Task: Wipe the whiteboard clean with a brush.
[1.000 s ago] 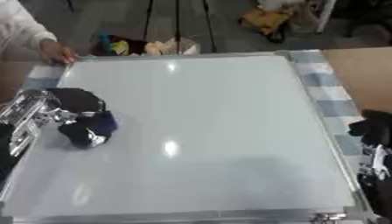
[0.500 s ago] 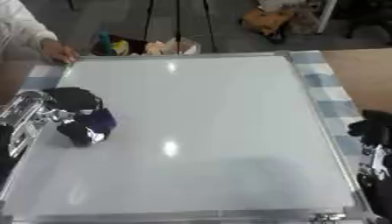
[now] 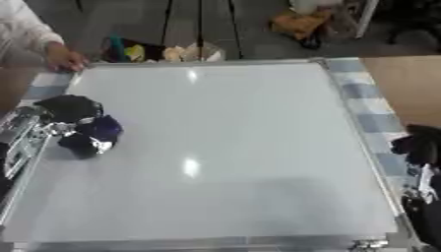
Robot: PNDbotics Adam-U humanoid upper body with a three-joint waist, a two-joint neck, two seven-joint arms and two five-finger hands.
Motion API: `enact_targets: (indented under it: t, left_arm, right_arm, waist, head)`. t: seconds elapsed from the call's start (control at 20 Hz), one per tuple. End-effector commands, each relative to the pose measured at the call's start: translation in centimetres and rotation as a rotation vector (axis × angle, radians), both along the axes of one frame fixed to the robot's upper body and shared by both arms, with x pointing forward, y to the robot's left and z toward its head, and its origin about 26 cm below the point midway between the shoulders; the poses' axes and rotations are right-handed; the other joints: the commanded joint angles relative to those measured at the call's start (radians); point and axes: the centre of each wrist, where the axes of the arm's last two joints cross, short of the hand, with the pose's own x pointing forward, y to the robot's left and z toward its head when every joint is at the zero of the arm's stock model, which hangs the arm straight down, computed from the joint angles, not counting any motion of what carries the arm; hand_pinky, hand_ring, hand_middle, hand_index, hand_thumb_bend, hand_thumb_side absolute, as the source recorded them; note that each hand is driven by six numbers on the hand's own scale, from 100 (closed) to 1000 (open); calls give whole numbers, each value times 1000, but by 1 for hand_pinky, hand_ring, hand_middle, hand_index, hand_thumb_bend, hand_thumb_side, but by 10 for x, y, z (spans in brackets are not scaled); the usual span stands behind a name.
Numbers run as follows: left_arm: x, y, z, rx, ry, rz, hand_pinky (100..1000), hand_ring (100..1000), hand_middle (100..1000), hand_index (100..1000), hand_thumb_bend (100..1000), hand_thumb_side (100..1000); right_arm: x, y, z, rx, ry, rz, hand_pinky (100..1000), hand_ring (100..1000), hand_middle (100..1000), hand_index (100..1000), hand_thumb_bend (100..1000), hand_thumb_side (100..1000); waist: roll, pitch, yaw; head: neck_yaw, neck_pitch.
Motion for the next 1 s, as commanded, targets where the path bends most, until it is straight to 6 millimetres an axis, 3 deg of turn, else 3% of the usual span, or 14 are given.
enact_targets:
  t: [0.05, 1.0]
  left_arm:
    - [1, 31, -27, 82, 66, 111, 535, 530, 310, 451, 100, 734]
    - [-1, 83, -32, 92, -53, 264, 549, 536, 310, 454, 100, 678]
  right_arm:
    - [-2, -1, 6, -16, -20, -5, 469, 525, 423, 673, 100, 664]
    - [-2, 0, 5, -18, -16, -4, 469, 525, 422, 674, 100, 664]
  waist:
    - [-6, -1, 1]
    - [-3, 5, -2]
  head:
    - [0, -7]
    - [-2, -14]
